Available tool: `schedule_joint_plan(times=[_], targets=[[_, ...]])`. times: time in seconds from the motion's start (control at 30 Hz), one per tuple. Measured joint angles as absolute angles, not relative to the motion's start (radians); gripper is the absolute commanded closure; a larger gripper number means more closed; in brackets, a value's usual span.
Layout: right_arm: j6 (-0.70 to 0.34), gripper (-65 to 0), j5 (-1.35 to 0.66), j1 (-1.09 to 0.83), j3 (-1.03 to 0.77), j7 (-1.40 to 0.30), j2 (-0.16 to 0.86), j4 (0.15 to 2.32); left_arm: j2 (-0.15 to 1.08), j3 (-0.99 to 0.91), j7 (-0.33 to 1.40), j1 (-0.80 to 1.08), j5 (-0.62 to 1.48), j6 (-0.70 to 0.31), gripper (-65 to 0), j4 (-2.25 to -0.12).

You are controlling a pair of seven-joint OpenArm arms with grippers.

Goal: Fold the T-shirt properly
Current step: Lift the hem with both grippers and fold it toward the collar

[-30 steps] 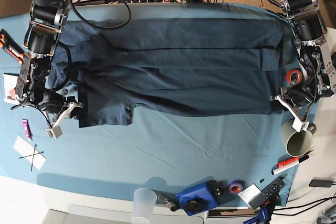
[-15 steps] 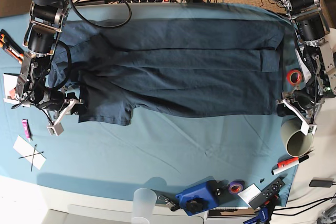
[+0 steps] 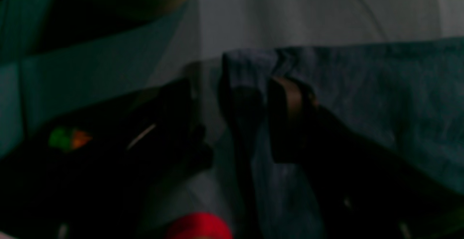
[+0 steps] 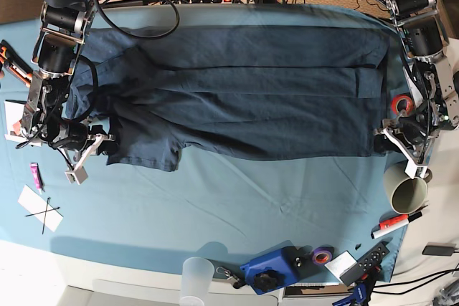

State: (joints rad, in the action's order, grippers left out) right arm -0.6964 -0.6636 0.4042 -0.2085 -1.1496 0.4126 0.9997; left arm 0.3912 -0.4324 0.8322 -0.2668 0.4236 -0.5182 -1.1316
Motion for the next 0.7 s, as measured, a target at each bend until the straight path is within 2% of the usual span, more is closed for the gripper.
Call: schedule_joint_plan(times=[0.1,0.17,0.27,0.37,0.53,0.57,0.7], targets=[[-0.696,0.0,-0.664,0.404,-0.208,-1.152,0.413,1.000,0.391,-0.434,0.838,-0.270,0.460,-0.531,-34.5,-1.115],[-0.696,0.0,-0.663,0.404,-0.208,-1.152,0.412,1.000,0.388,-0.434,0.866,-0.269,0.499,-0.585,-34.3,-1.113],[-0.696,0.0,-0.663,0.404,-0.208,-1.152,0.413,1.000,0.365,-0.434,0.868,-0.270,0.505,-0.585,-34.1,-1.115],[-0.696,0.0,-0.663,0.404,-0.208,-1.156,0.413,1.000,0.335,-0.434,0.866,-0.274,0.511,-0.585,-26.0,-1.115],[-0.696,0.0,-0.663,0.404,-0.208,-1.167,0.413,1.000,0.318,-0.434,0.871,-0.274,0.513,-0.509,-1.6,-1.115],[-0.696,0.0,-0.664,0.404,-0.208,-1.167,0.413,1.000,0.321,-0.434,0.876,-0.274,0.516,-0.495,0.0,-1.115],[-0.696,0.0,-0.663,0.404,-0.208,-1.135,0.413,1.000,0.342,-0.432,0.898,-0.274,0.525,-0.494,0.0,-1.115]])
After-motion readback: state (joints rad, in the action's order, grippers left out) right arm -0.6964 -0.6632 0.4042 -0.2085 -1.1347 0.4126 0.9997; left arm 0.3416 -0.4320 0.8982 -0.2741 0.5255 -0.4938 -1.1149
